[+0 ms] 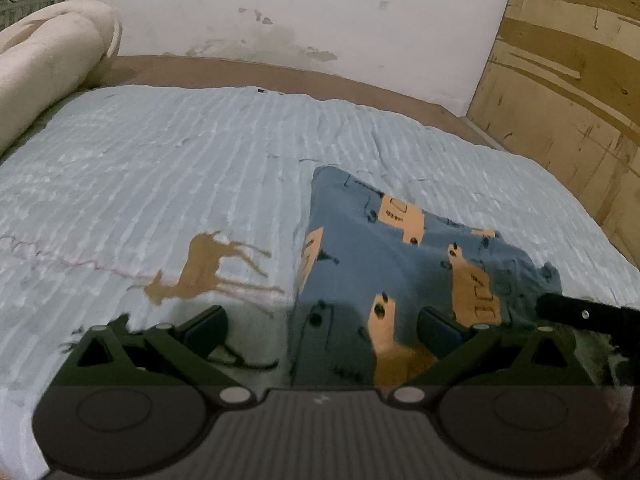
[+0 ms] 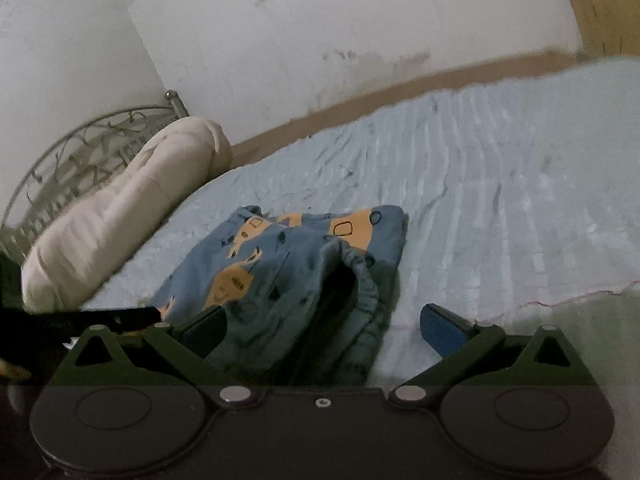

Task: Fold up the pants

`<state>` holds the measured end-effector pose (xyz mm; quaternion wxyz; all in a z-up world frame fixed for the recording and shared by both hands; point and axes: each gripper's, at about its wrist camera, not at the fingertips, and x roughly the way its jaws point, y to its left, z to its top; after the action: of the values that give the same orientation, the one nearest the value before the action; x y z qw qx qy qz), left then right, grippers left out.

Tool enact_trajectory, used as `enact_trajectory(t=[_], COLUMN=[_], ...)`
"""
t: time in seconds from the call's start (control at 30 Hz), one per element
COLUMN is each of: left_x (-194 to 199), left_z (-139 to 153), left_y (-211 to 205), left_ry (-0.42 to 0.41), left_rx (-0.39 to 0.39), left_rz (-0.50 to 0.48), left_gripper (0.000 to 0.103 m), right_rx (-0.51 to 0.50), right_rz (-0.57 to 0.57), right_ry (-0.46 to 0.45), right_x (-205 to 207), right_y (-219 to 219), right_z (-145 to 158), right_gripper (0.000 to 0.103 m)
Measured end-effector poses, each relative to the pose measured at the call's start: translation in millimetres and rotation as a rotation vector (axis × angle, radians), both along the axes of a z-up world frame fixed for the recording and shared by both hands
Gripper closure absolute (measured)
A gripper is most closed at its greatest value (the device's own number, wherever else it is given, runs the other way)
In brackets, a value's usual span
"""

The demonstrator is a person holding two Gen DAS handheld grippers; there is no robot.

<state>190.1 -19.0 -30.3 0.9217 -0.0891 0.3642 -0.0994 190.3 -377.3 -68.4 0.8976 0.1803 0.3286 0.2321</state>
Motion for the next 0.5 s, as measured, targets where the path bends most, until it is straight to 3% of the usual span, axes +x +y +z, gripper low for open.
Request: enact_trajectory(t=[0.13,0.3,0.5], left_x=[9.7,11.7,10.6], left_z=[-2.5,-6.1,-7.2], left_y=[-2.3,-3.6,-6.0], left_ry=[0.004,0.009,0.007], left_rx=[-0.004,-0.001,0.013], left_rz=[0.002,0.006,0.006], left_gripper=[0.001,0.001,0.001], right_rx=[0.07,0.144,0.104], right_rz=[-0.004,-0.02,-0.018], right_ry=[0.03,0.004,-0.038], right_x=[16.9,15.9,11.2], right_y=[-2.3,-10.5,-3.5], right_z=[-4.4,-12.3,-15.2], right_gripper=[0.001,0.001,0.001])
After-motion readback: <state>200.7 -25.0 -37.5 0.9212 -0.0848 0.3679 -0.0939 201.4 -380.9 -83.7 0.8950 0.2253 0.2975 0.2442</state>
